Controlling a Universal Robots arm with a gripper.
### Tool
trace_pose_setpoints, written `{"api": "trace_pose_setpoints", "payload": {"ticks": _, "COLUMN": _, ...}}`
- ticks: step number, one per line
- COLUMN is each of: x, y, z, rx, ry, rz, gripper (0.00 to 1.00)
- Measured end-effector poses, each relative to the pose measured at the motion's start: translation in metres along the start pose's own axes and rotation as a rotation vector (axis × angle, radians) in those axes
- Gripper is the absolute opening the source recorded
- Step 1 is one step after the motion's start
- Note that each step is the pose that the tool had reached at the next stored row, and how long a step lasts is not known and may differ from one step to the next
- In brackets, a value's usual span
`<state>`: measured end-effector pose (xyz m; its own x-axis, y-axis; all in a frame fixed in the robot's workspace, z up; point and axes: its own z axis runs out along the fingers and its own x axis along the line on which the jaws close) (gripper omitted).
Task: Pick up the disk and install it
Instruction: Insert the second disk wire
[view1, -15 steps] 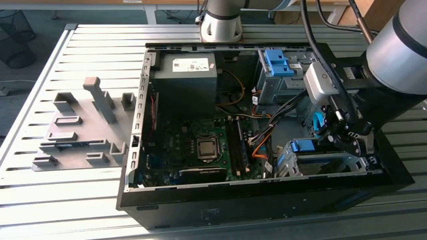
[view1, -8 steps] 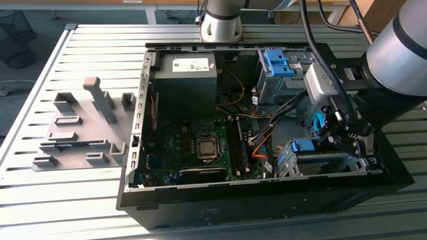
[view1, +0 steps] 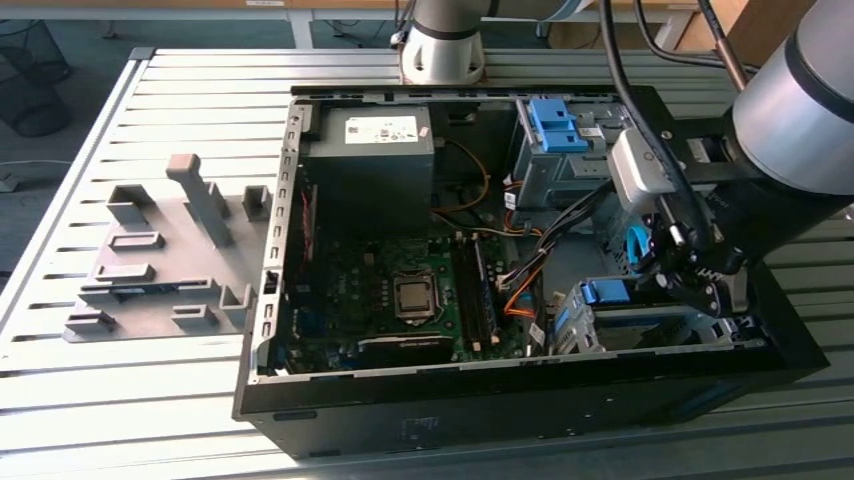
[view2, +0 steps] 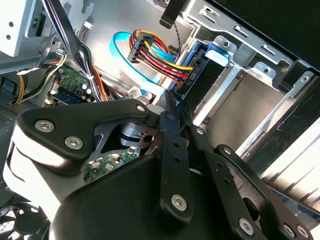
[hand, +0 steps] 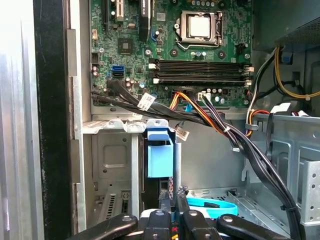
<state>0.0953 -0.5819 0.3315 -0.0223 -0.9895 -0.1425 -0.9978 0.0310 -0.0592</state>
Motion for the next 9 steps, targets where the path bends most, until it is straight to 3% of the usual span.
{"api": "trace_pose_setpoints", "payload": {"ticks": 9, "x": 0.0003, "y": 0.0, "z": 0.001, "rx": -0.0015, "ry": 0.0, "rz": 0.0, "gripper": 0.16}}
